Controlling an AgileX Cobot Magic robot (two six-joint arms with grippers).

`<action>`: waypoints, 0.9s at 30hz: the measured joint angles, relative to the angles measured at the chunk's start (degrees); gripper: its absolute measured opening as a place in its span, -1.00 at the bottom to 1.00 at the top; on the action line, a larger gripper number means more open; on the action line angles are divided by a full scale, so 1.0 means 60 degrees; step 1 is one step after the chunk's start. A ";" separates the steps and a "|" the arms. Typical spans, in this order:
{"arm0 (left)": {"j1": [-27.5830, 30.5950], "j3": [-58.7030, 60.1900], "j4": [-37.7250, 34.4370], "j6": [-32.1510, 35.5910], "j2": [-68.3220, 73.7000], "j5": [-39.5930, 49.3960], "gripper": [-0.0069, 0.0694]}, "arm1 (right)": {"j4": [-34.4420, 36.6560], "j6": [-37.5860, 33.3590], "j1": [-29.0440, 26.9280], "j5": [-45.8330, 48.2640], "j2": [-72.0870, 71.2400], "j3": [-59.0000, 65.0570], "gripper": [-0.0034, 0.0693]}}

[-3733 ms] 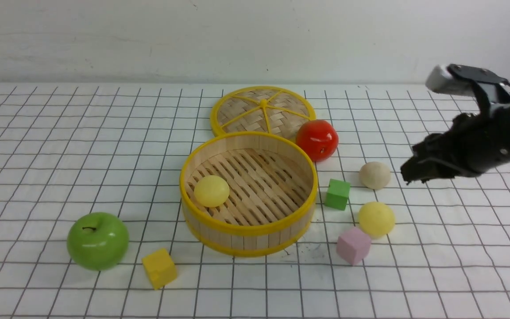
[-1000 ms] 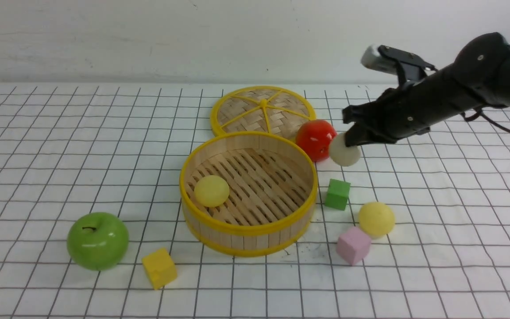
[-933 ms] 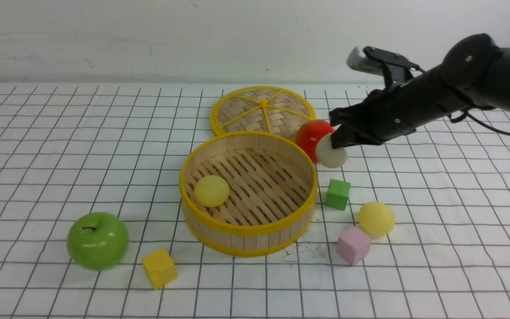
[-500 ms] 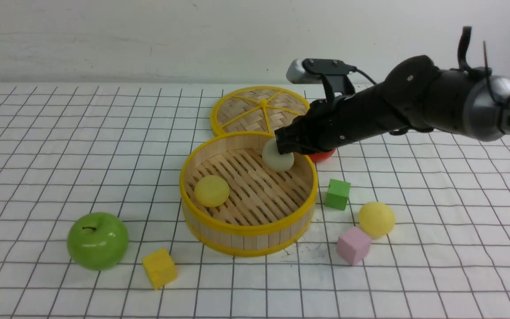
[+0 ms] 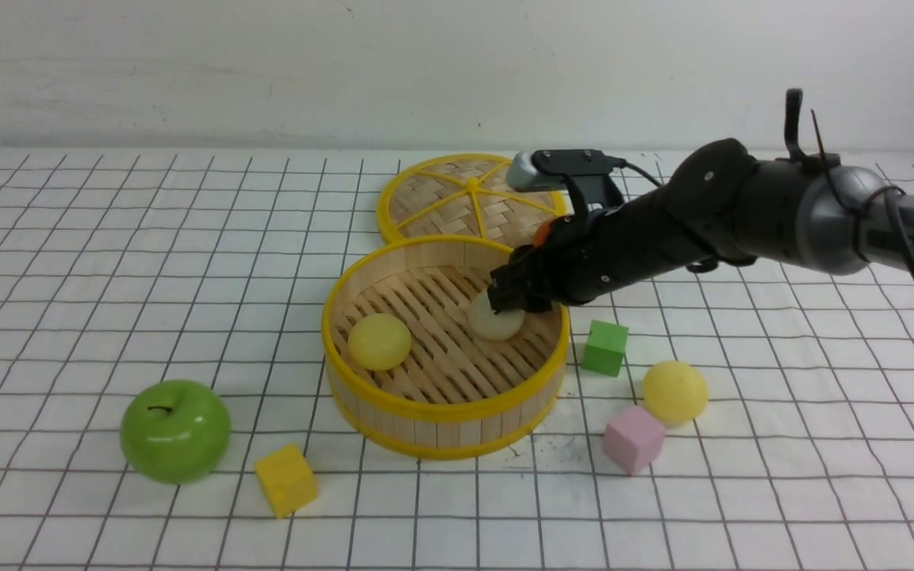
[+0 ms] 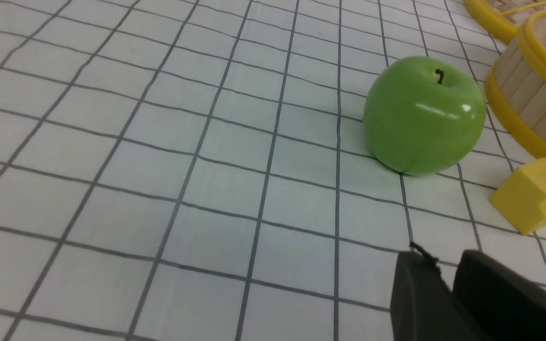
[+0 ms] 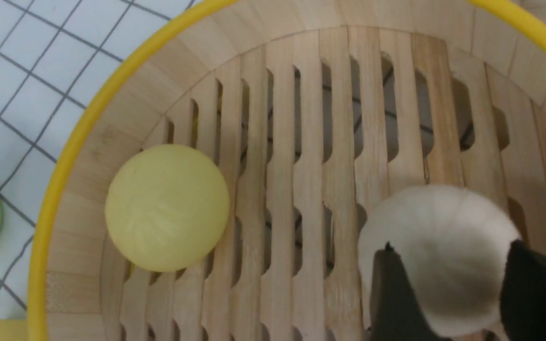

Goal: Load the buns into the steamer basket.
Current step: Use the right arm to put the steamed stuffed bun into the steamer, then use the right arm to grab a steamed stuffed bun

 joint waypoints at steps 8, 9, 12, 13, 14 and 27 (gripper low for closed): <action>0.0000 0.0000 0.0000 0.0000 0.0000 0.0000 -0.52 | -0.0737 0.0000 -0.0196 0.0784 -0.0900 0.0000 0.32; 0.0000 0.0000 0.0000 0.0000 0.0000 0.0000 -0.52 | -0.0821 0.0000 -0.0284 0.0973 -0.1097 0.0000 0.32; 0.0000 0.0000 0.0000 0.0000 0.0000 0.0000 -0.52 | -0.1063 0.0000 -0.0513 0.1520 -0.1561 0.0000 0.33; 0.0000 0.0000 0.0000 0.0000 0.0000 0.0000 -0.51 | -0.1395 0.0101 -0.0732 0.2007 -0.1961 0.0000 0.33; 0.0000 0.0000 0.0000 0.0000 0.0000 0.0000 -0.50 | -0.1622 0.0242 -0.0869 0.2273 -0.2176 0.0000 0.33; 0.0000 0.0000 0.0000 0.0000 0.0000 0.0000 -0.47 | -0.3925 0.3462 -0.2711 0.3872 -0.2847 0.0284 0.33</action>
